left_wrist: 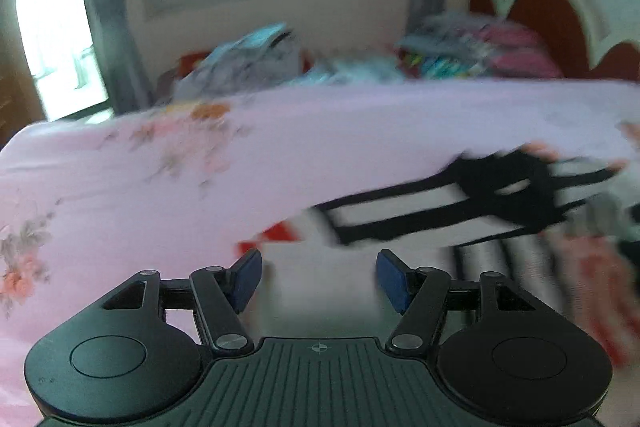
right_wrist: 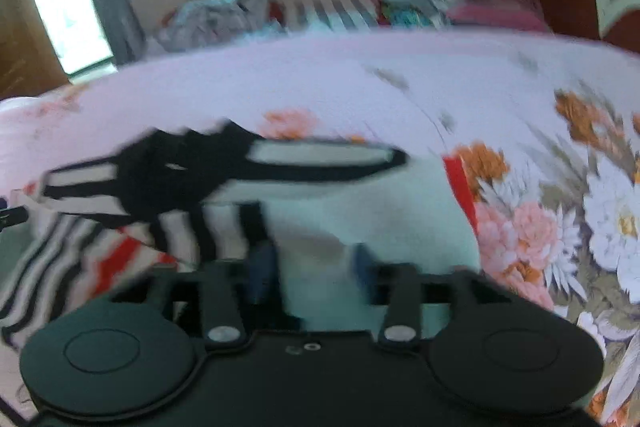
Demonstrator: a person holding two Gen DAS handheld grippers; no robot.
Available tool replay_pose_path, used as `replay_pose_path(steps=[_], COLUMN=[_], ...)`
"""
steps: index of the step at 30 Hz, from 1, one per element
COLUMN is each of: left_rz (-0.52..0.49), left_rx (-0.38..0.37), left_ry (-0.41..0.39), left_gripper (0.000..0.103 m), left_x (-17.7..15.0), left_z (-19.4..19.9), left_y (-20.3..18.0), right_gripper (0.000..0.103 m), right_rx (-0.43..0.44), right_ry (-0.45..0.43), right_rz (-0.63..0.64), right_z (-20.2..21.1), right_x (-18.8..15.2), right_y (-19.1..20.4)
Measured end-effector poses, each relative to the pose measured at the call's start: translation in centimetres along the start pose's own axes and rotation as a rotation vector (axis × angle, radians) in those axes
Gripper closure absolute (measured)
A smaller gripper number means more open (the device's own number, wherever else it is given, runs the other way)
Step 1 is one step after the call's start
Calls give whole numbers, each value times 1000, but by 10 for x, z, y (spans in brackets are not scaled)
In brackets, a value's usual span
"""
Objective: Fold small clothes
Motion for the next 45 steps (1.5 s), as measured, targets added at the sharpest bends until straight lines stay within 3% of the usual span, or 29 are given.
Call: replay_pose_path(steps=[3,7,10,14,19,23,25,31,35,38,40,45], left_rz=[-45,-75,-65,-45,-61,-40,-34,-31,-3,6,21,16], left_rx=[-66,-98,-71,-52,-33,-14,-16,-14,21,72,45,50], left_ry=[-25,24,81,101,101,109,98,91,99,98,84,101], left_gripper=[39,39,39,39,37,37,37,37,37,37,37,37], left_x=[-3,-7,-13,-23,-28,-25,-24,-39,-57,-75,-82,-78], left_z=[14,1,-13,-19,-14,-10,-1,27,39,43,47,41], left_y=[-38,-88,-106,-96,-81,-78,-77,-75,-57,-33,-19,-20], right_gripper=[75,75,75,81,81,78,70,72,72,75,76,72], right_rx=[69,108,96,37,4,-19,-5,91,102,35,-47,-32], right_ry=[18,37,43,39,40,42,14,24,45,39,33,46], right_rz=[-2,61,104,92,61,69,76,116,168,136,93,-15], right_z=[6,-3,-12,-8,-2,2,13,25,22,24,25,27], right_x=[-10,-18,-22,-23,-31,-30,-29,-45,-58,-58,-56,-60], right_y=[20,58,72,59,33,38,46,71,77,59,39,13])
Point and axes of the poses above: each gripper's, at about its wrist camera, not at the fingertips, and z roughly against the way its jaws point, y to its left, x to its top, the point moved 4 cm from there along -z, roughly the way its jaws point
